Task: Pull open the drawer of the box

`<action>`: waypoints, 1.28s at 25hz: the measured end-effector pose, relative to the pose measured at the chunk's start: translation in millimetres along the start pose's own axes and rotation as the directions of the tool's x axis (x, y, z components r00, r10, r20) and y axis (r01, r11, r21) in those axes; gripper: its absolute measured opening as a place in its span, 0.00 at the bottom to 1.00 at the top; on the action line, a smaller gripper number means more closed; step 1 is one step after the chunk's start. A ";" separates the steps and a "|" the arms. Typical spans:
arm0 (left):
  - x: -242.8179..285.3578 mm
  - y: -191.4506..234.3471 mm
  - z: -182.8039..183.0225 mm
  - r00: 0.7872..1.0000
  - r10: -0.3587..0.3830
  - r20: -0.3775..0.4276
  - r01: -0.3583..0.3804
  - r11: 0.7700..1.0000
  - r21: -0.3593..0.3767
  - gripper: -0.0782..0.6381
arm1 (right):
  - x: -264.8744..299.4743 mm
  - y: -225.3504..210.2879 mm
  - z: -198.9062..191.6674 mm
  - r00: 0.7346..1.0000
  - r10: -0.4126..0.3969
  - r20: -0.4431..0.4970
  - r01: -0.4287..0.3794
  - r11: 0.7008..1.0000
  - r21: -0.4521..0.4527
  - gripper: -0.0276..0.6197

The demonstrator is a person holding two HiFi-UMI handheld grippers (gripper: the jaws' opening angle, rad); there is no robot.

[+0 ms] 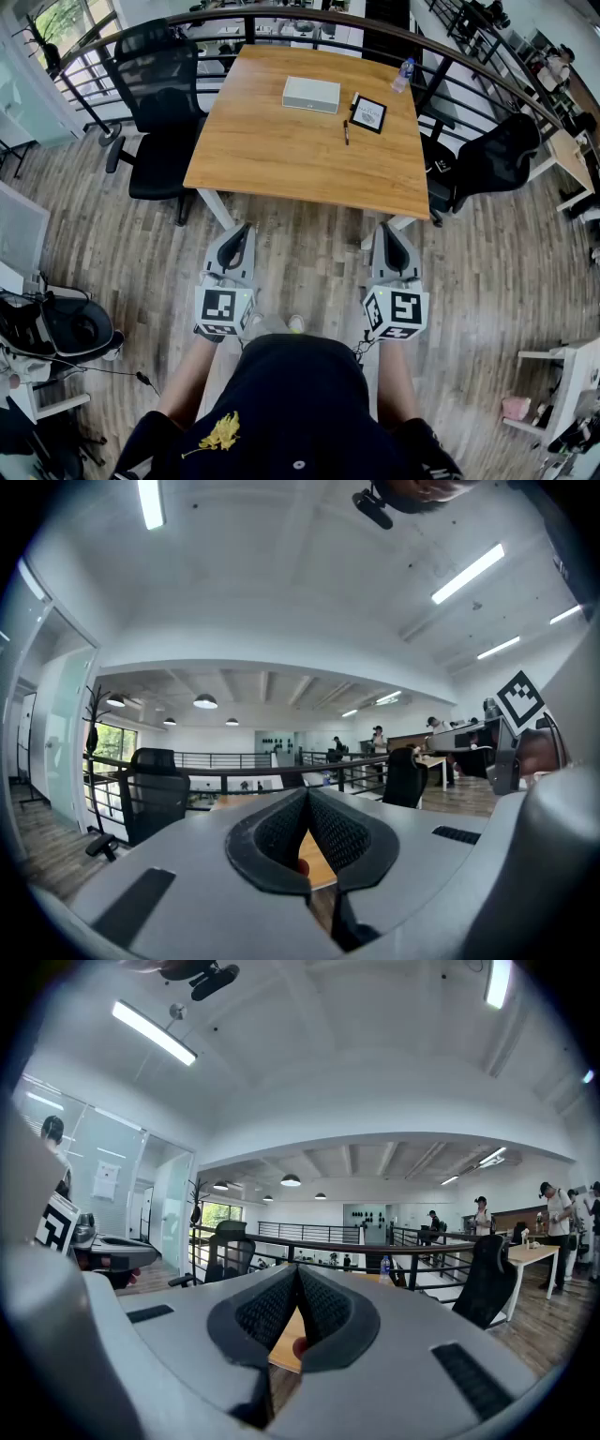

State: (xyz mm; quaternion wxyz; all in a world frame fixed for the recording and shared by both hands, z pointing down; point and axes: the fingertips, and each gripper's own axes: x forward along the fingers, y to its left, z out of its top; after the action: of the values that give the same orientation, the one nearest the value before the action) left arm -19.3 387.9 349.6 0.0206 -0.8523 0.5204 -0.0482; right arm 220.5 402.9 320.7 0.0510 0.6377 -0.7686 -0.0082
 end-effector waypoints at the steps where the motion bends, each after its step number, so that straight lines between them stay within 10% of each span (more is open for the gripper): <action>1: 0.7 1.6 0.6 1.000 0.004 0.005 -0.004 1.000 -0.006 0.13 | 2.5 -0.3 1.0 1.000 0.007 0.003 -0.007 1.000 -0.004 0.04; 14: 9.4 5.5 0.1 1.000 0.008 0.019 -0.007 1.000 -0.025 0.13 | 14.2 -13.4 1.3 0.998 0.012 0.065 -0.010 0.999 -0.031 0.05; 21: 18.2 0.6 -3.8 1.000 -0.008 0.009 0.008 1.000 -0.019 0.13 | 25.3 -13.7 4.1 0.995 0.046 0.091 -0.042 0.998 -0.042 0.41; 32: 38.0 7.4 -3.0 0.999 0.029 -0.038 -0.030 1.000 -0.010 0.13 | 56.1 -26.3 -6.6 0.995 0.076 0.065 -0.076 0.997 -0.006 0.42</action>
State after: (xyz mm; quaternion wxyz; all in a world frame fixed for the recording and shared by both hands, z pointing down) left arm -9.0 350.7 354.2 0.0070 -0.8436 0.5334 -0.0610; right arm 236.6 343.3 329.1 0.0274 0.6072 -0.7936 -0.0286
